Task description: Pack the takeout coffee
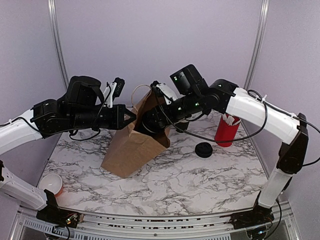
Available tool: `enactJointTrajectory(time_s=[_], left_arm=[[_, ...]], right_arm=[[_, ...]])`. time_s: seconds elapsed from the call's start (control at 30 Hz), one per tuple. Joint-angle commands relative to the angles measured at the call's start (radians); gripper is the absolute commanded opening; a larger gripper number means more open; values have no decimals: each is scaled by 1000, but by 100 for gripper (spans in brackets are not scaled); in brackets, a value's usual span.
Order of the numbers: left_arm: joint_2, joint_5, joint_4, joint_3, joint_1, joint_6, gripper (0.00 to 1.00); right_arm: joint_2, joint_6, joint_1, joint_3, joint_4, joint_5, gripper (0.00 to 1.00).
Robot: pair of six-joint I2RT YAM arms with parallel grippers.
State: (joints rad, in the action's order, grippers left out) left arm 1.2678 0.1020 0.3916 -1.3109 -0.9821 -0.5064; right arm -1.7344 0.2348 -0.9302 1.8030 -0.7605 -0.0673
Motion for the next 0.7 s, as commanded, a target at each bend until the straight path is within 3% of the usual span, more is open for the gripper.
enactJointTrajectory(time_s=[0.0, 0.2, 0.5, 0.67], left_arm=[[9, -64, -90, -6, -30, 51, 0], [32, -36, -166, 3, -73, 13, 0], [93, -46, -144, -14, -123, 108, 0], [88, 66, -193, 4, -135, 7, 0]], right_arm=[[35, 2, 57, 5, -36, -35, 73], [6, 7, 73, 25, -74, -75, 72], [26, -10, 152, 51, -141, -76, 72], [11, -4, 157, 67, -172, -78, 72]])
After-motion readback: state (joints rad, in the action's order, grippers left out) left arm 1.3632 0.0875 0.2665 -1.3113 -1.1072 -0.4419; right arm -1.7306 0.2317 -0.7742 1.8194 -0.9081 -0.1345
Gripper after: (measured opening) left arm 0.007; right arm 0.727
